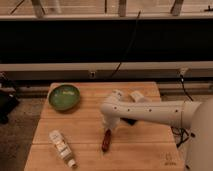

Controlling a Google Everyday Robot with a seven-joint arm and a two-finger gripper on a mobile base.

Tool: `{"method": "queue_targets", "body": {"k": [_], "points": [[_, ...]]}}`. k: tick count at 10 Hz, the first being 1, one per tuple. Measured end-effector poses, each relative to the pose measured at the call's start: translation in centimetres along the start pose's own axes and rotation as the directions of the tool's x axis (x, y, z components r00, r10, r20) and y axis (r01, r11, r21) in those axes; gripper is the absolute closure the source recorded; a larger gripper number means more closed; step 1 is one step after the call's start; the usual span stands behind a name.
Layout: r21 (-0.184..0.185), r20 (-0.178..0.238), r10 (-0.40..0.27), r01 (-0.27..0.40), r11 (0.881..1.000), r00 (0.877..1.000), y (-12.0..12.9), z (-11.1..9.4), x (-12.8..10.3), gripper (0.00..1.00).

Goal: Drag the pepper across the table

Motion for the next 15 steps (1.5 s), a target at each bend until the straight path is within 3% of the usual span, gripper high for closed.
{"method": "queue_targets", "body": {"k": [6,15], "points": [[-0.033,-0.081,-0.063,0.06,0.998,0.995,-1.6,-1.9,0.1,1.0],[-0.063,-0.099,-0.171,0.165,0.984,0.98,-3.9,0.2,4.2,1.0]]}}
